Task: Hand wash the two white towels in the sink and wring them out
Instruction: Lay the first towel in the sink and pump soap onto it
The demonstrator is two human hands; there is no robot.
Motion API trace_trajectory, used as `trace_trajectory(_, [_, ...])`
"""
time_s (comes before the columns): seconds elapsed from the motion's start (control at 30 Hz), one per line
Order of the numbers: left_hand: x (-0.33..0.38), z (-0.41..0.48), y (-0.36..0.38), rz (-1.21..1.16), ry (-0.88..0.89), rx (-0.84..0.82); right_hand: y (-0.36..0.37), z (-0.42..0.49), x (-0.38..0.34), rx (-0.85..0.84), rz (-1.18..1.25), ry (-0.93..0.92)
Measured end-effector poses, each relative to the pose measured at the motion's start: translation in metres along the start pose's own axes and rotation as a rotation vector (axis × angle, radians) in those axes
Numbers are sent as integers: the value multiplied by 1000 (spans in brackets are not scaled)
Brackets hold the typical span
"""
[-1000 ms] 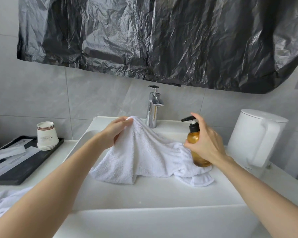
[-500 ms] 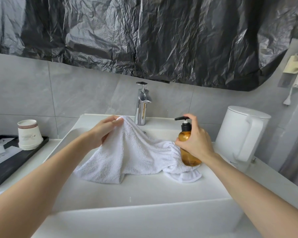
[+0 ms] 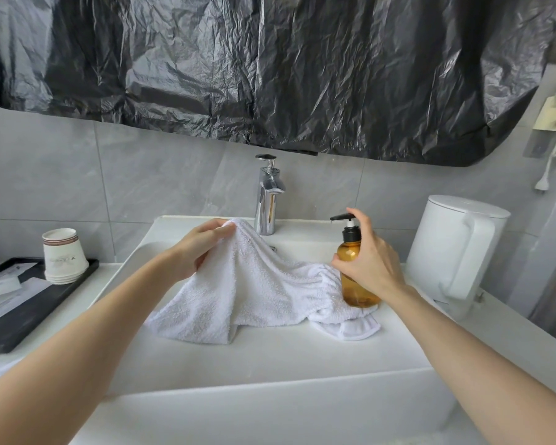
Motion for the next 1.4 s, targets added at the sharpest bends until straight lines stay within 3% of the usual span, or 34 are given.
trace_trajectory(0.2, [4,-1,3,-21,12,3,-22,17,-10,122,172,10])
trace_trajectory(0.47, [7,1,5,-68,34,61,-6,89,-29,115,356,-6])
trace_trajectory(1.03, [-4,8,9,-79,6,56,77,153,-14,-17,352,42])
trace_trajectory(1.27, [-3,5,10,-88,1,43,71,147,-11,52,94,111])
trace_trajectory(1.4, [2,2,11,-62,-4,26,54,112,-24,199,161,151])
Point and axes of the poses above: each hand's wrist, its own z-axis towards the middle knuckle, its own y-axis out of the palm, x = y × z, the point moved 5 cm from there along z, towards the middle knuckle, and after that the axes turned 6 degrees about y, right-handed, at the moved point
